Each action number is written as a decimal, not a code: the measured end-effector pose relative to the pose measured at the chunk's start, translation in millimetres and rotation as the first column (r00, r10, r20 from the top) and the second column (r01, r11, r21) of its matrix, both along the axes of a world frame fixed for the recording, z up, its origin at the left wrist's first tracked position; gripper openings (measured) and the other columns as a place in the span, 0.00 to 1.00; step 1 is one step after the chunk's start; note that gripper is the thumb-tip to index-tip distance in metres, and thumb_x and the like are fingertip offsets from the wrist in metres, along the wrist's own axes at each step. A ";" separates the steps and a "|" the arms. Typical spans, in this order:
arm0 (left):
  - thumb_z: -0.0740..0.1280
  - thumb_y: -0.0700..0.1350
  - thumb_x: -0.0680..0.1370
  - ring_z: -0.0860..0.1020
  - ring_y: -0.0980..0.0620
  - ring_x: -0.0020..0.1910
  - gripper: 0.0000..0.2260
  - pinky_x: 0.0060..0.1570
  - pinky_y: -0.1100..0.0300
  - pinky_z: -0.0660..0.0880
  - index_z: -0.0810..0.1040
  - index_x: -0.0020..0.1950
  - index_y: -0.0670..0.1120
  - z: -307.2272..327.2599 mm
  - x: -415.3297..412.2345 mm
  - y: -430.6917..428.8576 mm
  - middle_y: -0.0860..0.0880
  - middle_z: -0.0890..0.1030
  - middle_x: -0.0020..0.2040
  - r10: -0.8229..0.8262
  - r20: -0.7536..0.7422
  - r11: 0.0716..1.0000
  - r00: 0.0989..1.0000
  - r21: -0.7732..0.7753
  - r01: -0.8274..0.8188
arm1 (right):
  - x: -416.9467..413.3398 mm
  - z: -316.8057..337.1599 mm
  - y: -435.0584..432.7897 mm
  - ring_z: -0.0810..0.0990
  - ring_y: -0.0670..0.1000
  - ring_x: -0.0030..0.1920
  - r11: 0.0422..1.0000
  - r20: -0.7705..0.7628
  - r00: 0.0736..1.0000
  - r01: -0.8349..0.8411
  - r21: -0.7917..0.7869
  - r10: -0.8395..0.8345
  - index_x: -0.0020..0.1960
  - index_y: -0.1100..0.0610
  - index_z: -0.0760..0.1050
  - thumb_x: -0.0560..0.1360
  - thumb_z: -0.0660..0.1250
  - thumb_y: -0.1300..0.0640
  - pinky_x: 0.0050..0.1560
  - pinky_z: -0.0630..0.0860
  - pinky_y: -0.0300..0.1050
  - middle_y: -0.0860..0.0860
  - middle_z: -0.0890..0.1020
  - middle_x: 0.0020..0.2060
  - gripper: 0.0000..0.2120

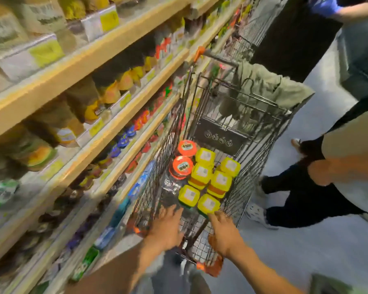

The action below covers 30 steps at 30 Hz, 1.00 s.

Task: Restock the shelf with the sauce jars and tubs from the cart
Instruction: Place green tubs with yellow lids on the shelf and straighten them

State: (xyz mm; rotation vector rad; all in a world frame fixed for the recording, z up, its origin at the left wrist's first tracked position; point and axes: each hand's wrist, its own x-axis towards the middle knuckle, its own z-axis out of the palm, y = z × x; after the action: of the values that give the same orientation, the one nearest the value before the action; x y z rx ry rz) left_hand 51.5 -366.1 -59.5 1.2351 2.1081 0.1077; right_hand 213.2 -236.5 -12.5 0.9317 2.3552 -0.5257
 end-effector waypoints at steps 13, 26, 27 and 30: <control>0.70 0.51 0.79 0.70 0.38 0.70 0.38 0.62 0.45 0.73 0.51 0.81 0.46 -107.6 -4.0 141.6 0.42 0.55 0.79 0.397 0.129 0.885 0.909 -0.315 -0.342 | -37.5 -114.8 145.6 0.60 0.65 0.75 0.913 0.276 0.870 -0.392 -0.112 0.408 0.80 0.52 0.36 0.78 0.64 0.56 0.70 0.64 0.58 0.57 0.43 0.80 0.44; 0.74 0.59 0.74 0.64 0.33 0.73 0.55 0.63 0.35 0.71 0.33 0.79 0.45 -219.9 -1.7 191.3 0.39 0.51 0.81 0.647 0.036 0.692 0.761 -0.447 -0.567 | -56.2 -211.5 179.3 0.64 0.68 0.69 0.908 0.262 0.873 -0.369 -0.198 0.411 0.80 0.50 0.42 0.76 0.67 0.54 0.62 0.71 0.60 0.56 0.46 0.78 0.43; 0.74 0.60 0.74 0.63 0.32 0.73 0.56 0.64 0.36 0.71 0.33 0.80 0.45 -222.4 -2.6 191.5 0.39 0.49 0.81 0.634 0.043 0.701 0.773 -0.453 -0.550 | -57.0 -214.5 181.1 0.64 0.68 0.70 0.909 0.263 0.875 -0.357 -0.213 0.406 0.80 0.50 0.42 0.76 0.68 0.54 0.63 0.71 0.60 0.56 0.45 0.78 0.43; 0.75 0.58 0.74 0.60 0.34 0.77 0.57 0.67 0.41 0.68 0.32 0.80 0.45 -232.9 -15.5 189.9 0.38 0.44 0.82 0.621 0.149 0.737 0.770 -0.444 -0.509 | -57.3 -226.1 184.7 0.60 0.68 0.73 0.903 0.243 0.883 -0.336 -0.268 0.401 0.80 0.51 0.39 0.75 0.70 0.54 0.66 0.69 0.60 0.56 0.41 0.78 0.47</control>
State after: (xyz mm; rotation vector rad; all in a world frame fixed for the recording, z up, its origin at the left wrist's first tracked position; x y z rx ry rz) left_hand 36.0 -176.2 -292.4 0.2810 2.0465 0.1330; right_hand 155.9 -51.8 -238.6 0.4055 2.0806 -0.4433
